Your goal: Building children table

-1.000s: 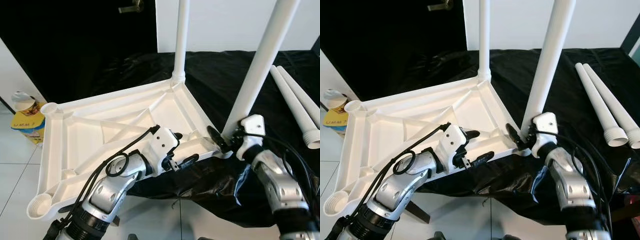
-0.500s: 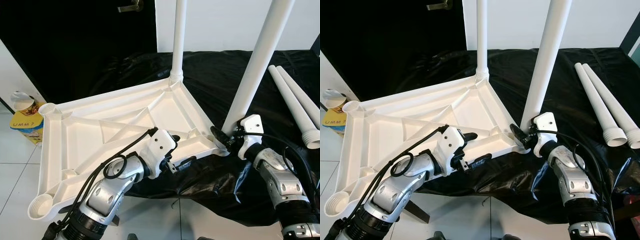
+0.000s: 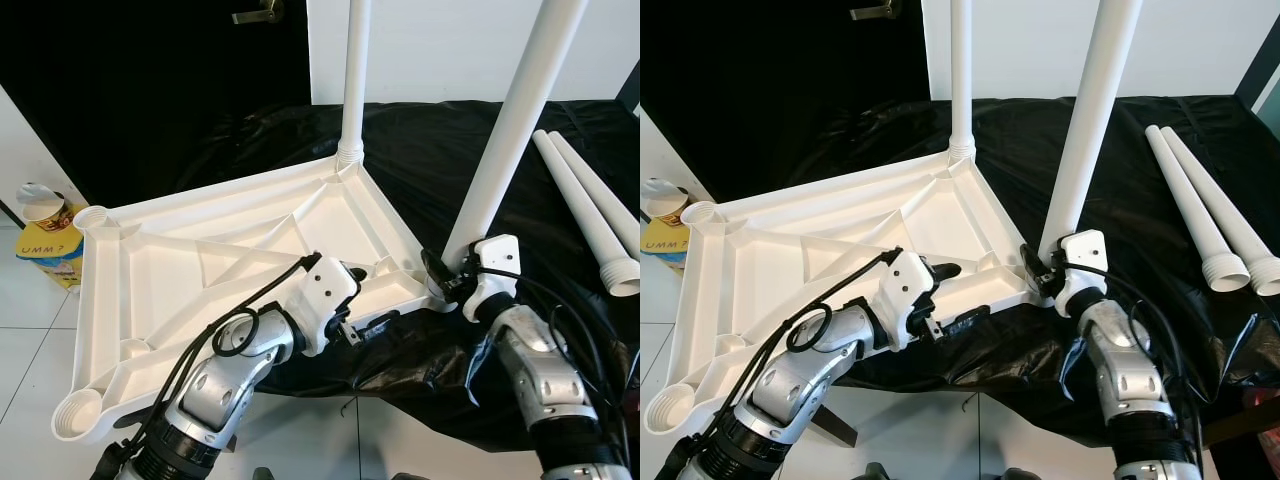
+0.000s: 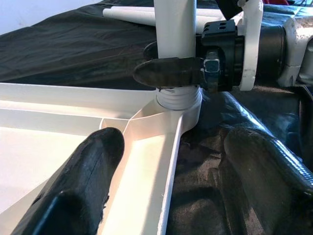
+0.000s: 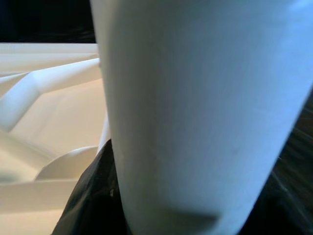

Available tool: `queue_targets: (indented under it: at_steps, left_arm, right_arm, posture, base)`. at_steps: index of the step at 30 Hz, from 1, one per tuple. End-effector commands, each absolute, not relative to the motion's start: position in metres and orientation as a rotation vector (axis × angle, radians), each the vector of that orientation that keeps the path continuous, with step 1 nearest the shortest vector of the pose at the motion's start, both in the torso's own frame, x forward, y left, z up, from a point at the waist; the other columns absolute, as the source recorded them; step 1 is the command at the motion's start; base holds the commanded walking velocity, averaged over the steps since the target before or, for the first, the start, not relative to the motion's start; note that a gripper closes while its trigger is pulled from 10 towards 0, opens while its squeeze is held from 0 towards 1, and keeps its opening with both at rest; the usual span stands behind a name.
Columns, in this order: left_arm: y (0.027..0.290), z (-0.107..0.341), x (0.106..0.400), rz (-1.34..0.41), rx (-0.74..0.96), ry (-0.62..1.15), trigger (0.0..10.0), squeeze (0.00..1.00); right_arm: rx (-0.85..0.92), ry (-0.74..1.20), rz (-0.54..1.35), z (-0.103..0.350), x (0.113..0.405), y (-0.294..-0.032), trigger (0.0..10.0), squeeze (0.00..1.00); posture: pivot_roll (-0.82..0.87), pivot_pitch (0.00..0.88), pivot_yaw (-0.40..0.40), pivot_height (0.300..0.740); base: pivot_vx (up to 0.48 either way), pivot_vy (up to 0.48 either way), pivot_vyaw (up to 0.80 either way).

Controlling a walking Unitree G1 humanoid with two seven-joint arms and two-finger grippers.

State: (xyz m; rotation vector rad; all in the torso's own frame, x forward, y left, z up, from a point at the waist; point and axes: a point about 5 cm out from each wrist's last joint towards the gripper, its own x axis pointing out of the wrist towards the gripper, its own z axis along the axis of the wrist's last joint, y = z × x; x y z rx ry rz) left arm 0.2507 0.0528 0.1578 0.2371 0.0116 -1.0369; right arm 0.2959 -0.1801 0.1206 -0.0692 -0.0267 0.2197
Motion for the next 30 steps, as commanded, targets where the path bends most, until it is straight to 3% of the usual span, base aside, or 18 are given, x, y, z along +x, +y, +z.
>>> queue_targets:
  at_steps: [1,13,16,30]
  left_arm:
    - [0.052,0.156,0.250,-1.061,0.251,0.027,10.0,0.00]
    - [0.054,0.155,0.248,-1.066,0.255,0.035,10.0,0.00]
    - [0.054,0.155,0.248,-1.061,0.255,0.035,10.0,0.00]
    - [0.055,0.156,0.248,-1.050,0.259,0.031,10.0,0.00]
  right_arm:
    - [-0.050,0.083,0.135,0.099,0.290,-0.181,10.0,0.00]
    - [-0.015,0.115,-0.096,0.094,0.288,-0.176,10.0,0.00]
    - [0.017,0.121,-0.216,0.092,0.287,-0.163,10.0,0.00]
    - [0.088,0.061,-0.169,0.103,0.289,-0.140,10.0,0.00]
  posture:
    - [0.00,0.073,0.018,0.740]
    - [0.01,0.074,0.011,0.740]
    - [0.03,0.068,0.001,0.740]
    - [0.03,0.050,-0.001,0.740]
  base:
    - [0.000,0.000,0.00]
    - [0.000,0.000,0.00]
    - [0.000,0.000,0.00]
    - [0.000,0.000,0.00]
